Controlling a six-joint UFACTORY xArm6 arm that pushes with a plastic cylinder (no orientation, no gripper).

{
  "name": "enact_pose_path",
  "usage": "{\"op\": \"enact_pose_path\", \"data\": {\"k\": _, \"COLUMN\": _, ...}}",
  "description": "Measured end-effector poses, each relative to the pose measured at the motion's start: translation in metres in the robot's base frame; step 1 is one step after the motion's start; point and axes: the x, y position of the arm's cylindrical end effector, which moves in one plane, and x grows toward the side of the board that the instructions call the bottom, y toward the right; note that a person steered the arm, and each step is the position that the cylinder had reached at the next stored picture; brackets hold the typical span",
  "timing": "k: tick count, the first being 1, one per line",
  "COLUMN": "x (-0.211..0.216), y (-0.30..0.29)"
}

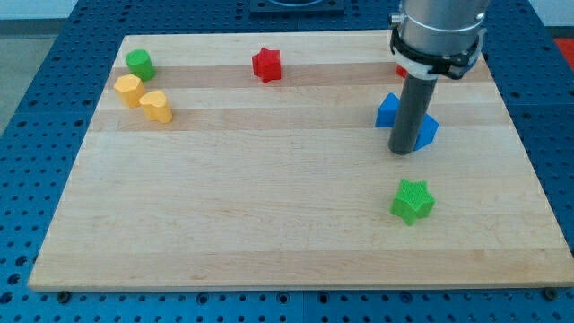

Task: Move the blue blocks towards the right side of the board

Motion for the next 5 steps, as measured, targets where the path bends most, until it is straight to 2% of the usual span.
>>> {"op": "enact_pose_path", "data": {"k": 2, "x": 0.000, "y": 0.005}}
{"op": "enact_pose_path", "data": {"k": 5, "x": 0.000, "y": -0.043}}
